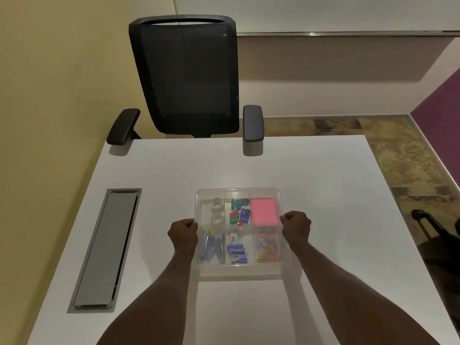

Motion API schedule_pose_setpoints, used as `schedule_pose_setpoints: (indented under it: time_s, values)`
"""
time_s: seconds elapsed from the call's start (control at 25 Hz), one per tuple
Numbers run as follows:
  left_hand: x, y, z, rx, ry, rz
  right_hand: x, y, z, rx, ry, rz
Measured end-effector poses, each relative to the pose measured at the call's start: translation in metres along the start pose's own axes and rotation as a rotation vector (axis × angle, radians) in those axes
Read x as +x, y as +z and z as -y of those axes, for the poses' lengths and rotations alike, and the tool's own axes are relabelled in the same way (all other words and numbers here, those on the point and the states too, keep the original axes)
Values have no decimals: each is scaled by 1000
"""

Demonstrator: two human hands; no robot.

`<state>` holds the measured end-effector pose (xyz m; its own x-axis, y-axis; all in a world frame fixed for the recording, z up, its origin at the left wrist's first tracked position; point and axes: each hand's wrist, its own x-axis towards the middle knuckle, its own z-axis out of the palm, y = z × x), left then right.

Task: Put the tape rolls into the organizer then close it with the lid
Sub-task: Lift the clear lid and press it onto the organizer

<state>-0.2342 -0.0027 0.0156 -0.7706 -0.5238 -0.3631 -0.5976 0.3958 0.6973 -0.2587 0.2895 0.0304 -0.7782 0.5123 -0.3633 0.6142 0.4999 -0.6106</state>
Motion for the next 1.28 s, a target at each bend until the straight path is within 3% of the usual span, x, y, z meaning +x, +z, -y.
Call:
schedule_pose_setpoints:
  time_s: [0.24,0.4,0.56,0.68,0.8,1.12,1.28]
  values:
    - [4,3,-3,-9,-23,6,5,3,1,-16,6,22]
    - [2,19,-23,211,216,1,-2,8,10,-261,-234,-22]
    - [10,46,-56,405,457,268,9,18,27,-469,-479,78]
    - [22,69,-78,661,512,419,24,26,33,-620,-520,173]
    - [30,81,-87,762,503,485,32,29,32,-675,-523,228]
    - [33,85,-73,716,518,453,37,36,22,-785,-528,252]
    - [39,66,-52,608,447,238,38,37,18,-818,-525,266]
